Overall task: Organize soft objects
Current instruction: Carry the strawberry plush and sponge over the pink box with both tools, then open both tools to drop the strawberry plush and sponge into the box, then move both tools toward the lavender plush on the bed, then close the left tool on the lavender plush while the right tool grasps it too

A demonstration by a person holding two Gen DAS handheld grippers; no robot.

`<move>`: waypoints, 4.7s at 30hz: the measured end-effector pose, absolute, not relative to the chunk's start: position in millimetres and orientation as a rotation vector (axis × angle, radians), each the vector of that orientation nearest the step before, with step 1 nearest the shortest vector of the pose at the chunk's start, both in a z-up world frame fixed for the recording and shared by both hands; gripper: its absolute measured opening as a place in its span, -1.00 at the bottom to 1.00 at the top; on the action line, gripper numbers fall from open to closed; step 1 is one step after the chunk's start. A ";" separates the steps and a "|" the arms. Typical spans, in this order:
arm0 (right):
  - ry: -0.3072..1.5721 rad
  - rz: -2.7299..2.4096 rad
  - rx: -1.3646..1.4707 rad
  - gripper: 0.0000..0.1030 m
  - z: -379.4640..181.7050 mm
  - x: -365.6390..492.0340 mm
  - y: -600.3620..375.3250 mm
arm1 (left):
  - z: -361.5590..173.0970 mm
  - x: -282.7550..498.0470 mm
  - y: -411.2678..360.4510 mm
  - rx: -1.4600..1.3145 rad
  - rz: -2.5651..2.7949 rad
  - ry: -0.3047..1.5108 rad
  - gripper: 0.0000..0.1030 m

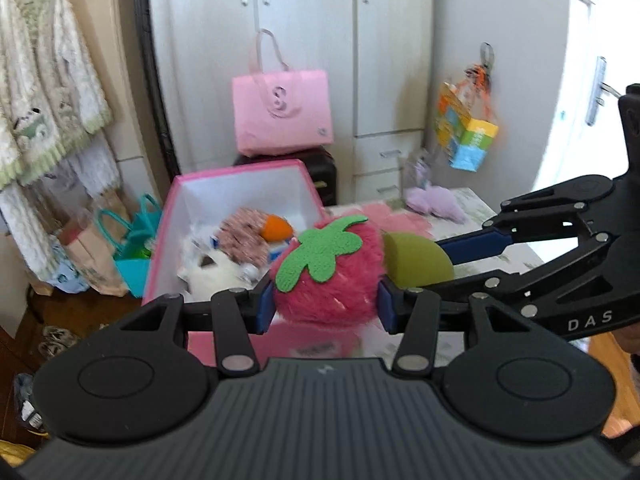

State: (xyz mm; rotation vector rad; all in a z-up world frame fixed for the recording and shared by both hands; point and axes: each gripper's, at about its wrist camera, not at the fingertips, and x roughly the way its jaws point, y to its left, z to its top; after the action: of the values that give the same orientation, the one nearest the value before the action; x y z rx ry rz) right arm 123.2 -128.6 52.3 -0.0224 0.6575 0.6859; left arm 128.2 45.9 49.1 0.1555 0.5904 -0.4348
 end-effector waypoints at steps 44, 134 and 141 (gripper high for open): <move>0.644 0.620 -0.032 0.39 8.1 255.2 -133.1 | 16.1 270.0 85.7 0.026 -0.258 0.622 0.50; 0.707 0.130 -0.009 0.17 -123.0 303.2 -349.7 | -114.5 382.5 -231.1 -0.145 -0.604 0.875 -0.14; 0.719 0.118 0.043 0.17 -117.3 286.9 -346.9 | -101.7 354.6 -227.1 -0.089 -0.598 0.860 -0.15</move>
State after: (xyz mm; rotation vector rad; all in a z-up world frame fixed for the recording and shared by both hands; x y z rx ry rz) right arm 286.9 -346.9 -117.3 0.0427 0.7185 0.1182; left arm 354.6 -227.1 -101.7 -0.0889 0.8597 -0.5975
